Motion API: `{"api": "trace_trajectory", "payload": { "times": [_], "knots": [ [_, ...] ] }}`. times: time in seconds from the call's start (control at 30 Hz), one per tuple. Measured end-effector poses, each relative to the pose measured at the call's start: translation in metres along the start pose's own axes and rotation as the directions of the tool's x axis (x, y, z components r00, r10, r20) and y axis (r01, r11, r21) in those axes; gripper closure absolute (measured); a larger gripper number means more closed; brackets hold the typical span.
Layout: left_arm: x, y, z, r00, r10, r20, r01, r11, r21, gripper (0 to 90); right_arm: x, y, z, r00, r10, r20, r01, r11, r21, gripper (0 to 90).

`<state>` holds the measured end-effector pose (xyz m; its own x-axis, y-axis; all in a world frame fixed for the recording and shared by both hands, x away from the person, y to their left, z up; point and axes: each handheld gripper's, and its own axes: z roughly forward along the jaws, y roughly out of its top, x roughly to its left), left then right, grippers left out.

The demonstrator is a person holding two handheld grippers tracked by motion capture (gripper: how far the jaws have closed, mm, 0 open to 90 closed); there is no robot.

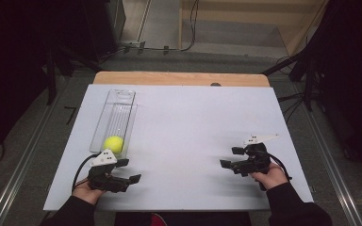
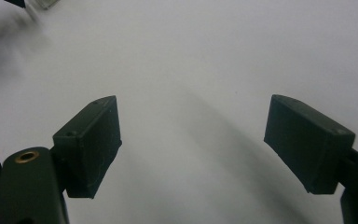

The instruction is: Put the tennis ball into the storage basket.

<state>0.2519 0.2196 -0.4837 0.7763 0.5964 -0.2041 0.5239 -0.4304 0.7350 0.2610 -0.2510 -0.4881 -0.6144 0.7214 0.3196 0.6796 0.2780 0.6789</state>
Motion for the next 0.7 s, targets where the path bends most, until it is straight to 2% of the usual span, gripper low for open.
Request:
{"api": "trace_trajectory", "payload": {
  "times": [0.23,0.7],
  "knots": [
    [0.000,0.000,0.000,1.0000,-0.002,-0.002,0.002,1.0000,-0.003,20.8,-0.003,-0.009,-0.008,0.9998,0.015,0.014,-0.015,1.000,-0.003,16.6],
    [0.000,0.000,-0.001,1.0000,-0.002,-0.002,0.002,1.0000,-0.005,20.8,-0.011,-0.018,-0.011,0.9991,0.026,0.033,-0.026,1.000,0.003,16.6]
  ]
}}
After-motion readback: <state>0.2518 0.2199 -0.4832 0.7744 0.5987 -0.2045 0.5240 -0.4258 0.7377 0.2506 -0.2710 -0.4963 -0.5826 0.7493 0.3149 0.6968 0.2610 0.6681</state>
